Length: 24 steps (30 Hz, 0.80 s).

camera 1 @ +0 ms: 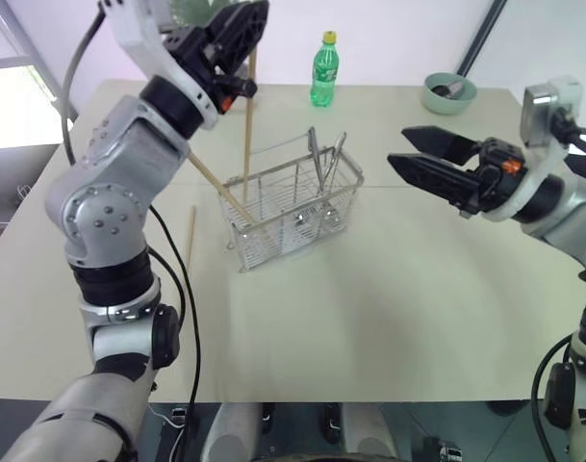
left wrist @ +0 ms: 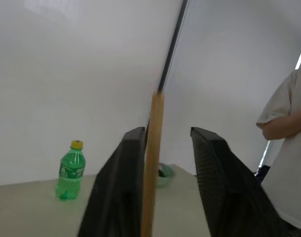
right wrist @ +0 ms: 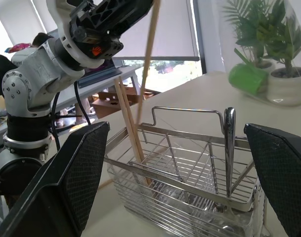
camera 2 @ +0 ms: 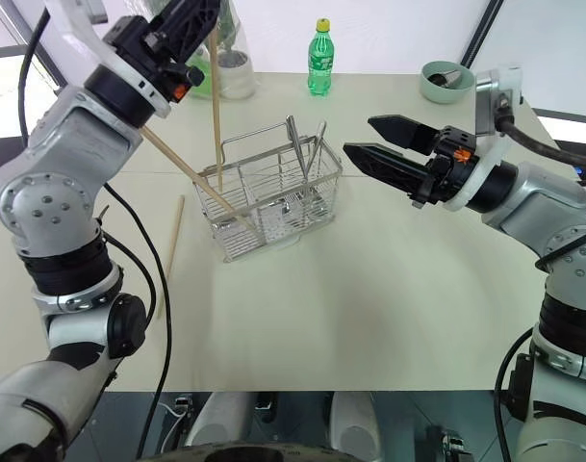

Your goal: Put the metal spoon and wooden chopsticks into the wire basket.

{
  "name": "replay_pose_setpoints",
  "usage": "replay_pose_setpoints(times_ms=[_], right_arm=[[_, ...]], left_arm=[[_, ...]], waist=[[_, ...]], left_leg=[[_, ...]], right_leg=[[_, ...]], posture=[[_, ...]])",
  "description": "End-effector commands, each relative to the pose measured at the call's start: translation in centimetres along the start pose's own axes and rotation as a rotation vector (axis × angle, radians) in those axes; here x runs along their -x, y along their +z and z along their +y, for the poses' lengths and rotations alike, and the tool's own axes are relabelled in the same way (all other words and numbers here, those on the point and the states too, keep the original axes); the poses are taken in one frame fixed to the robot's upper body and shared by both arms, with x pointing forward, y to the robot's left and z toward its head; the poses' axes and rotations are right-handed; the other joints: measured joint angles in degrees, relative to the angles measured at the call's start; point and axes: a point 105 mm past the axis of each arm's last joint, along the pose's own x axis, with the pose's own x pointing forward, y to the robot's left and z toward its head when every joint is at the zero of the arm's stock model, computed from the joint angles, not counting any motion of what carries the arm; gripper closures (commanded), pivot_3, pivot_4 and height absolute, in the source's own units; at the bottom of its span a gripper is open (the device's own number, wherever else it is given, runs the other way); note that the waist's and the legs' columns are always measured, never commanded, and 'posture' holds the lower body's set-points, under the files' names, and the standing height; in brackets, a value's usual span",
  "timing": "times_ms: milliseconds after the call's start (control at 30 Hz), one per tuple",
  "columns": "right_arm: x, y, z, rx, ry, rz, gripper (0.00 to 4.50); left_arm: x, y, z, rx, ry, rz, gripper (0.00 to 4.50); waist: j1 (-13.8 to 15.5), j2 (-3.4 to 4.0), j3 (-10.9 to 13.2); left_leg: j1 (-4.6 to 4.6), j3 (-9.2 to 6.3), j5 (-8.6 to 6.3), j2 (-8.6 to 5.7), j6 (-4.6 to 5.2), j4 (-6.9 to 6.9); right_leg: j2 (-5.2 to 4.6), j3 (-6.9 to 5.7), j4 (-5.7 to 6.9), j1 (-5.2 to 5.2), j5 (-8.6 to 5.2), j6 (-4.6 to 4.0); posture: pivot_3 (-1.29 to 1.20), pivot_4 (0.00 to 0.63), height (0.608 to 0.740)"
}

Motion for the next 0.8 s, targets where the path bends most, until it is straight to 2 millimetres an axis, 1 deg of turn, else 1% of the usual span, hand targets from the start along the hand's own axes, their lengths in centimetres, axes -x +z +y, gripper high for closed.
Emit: replay_pose_setpoints(times_ms=[33,67,100,267,333,433,533,567,600,633,667,700,767,800], right_arm=[[-0.1,1.4,0.4,0.048,0.019,-0.043,0.00],[-0.1,1.4,0.4,0.047,0.020,-0.043,0.00],[-0.1,1.4,0.3,0.047,0.020,-0.043,0.00],[0.0,1.4,0.0,0.046,0.015,-0.044,0.00],[0.0,1.4,-0.1,0.047,0.017,-0.045,0.00],[-0.1,1.4,-0.1,0.050,0.019,-0.046,0.00],[-0.2,1.4,-0.2,0.052,0.021,-0.047,0.00],[-0.2,1.5,-0.2,0.054,0.022,-0.047,0.00],[-0.1,1.5,-0.2,0.054,0.023,-0.047,0.00],[-0.1,1.4,-0.3,0.053,0.022,-0.046,0.00],[-0.1,1.4,-0.3,0.053,0.022,-0.046,0.00],[-0.1,1.3,-0.4,0.052,0.022,-0.044,0.00],[-0.1,1.1,-0.4,0.050,0.022,-0.041,0.00],[-0.1,1.0,-0.5,0.048,0.023,-0.040,0.00]], left_arm=[[0.2,1.4,-1.3,0.006,-0.039,-0.061,0.93],[0.2,1.6,-1.3,0.015,-0.035,-0.068,0.41],[0.3,1.8,-1.2,0.022,-0.029,-0.075,0.03],[0.3,3.5,-0.6,0.017,0.001,-0.112,0.03],[0.1,4.5,-0.5,-0.001,0.010,-0.127,0.03],[0.1,6.9,1.1,-0.006,0.073,-0.165,0.03],[0.5,9.1,3.9,-0.022,0.200,-0.175,0.03],[1.0,10.4,6.1,-0.041,0.310,-0.175,0.03],[1.8,11.7,7.8,-0.040,0.398,-0.197,0.03],[2.4,12.6,9.2,-0.017,0.466,-0.202,0.03],[3.0,12.8,10.5,-0.005,0.537,-0.178,0.03],[3.9,12.5,12.2,-0.002,0.639,-0.141,0.03],[5.7,10.4,15.2,-0.008,0.822,-0.006,0.03],[6.7,9.2,16.2,-0.018,0.882,0.061,0.03]], waist=[[0.0,0.00,0.0],[-0.1,0.00,0.0],[-0.1,0.00,0.0],[-0.1,0.00,0.0],[-0.1,0.00,0.0],[0.0,0.00,0.0],[-0.1,0.00,0.0],[-0.1,0.00,0.0],[-0.2,0.00,0.0],[-0.3,0.00,0.0],[-0.4,0.00,0.0],[-0.3,0.00,0.0],[-0.2,0.01,0.0],[0.0,0.01,0.0]], left_leg=[[0.00,0.00,0.00,0.00,0.00,0.00],[0.00,0.00,0.00,0.00,0.00,0.00],[0.00,0.00,0.00,0.00,0.00,0.00],[0.00,0.00,0.00,0.00,0.00,0.00],[-0.01,0.00,0.00,0.00,0.00,0.00],[0.00,0.00,0.00,0.00,0.00,0.00],[0.00,0.00,0.00,0.00,0.00,0.00],[0.01,0.00,0.00,0.00,0.00,0.00],[0.01,0.00,0.00,0.01,0.00,0.00],[0.01,0.00,0.01,0.02,0.00,0.00],[0.01,0.01,0.01,0.01,0.00,-0.01],[0.02,0.01,0.01,0.02,0.00,-0.02],[0.04,0.01,0.01,0.01,0.00,-0.04],[0.04,0.01,0.01,0.01,0.00,-0.04]], right_leg=[[0.00,0.00,0.00,0.00,0.00,0.00],[0.00,0.00,0.00,0.00,0.00,0.00],[-0.01,0.00,0.00,0.00,0.00,0.00],[0.01,0.00,0.01,-0.01,0.00,0.00],[0.01,0.00,0.01,-0.01,0.00,0.00],[0.04,0.00,0.00,-0.01,0.00,0.01],[0.07,0.00,0.01,-0.01,0.01,0.02],[0.10,0.00,0.02,-0.02,0.04,0.09],[0.12,0.00,0.03,-0.04,0.07,0.13],[0.15,0.00,0.07,-0.06,0.09,0.17],[0.19,-0.01,0.12,-0.10,0.09,0.18],[0.19,0.00,0.13,-0.12,0.09,0.19],[0.19,-0.01,0.15,-0.11,0.09,0.20],[0.19,-0.01,0.16,-0.10,0.09,0.21]], posture=[[0.00,0.150,0.684],[0.00,0.150,0.684],[0.00,0.150,0.684],[0.00,0.150,0.684],[0.00,0.150,0.684],[0.00,0.150,0.684],[0.00,0.150,0.684],[0.00,0.150,0.684],[0.00,0.150,0.684],[0.00,0.150,0.684],[0.00,0.150,0.684],[0.00,0.150,0.684],[0.00,0.150,0.684],[0.00,0.150,0.684]])
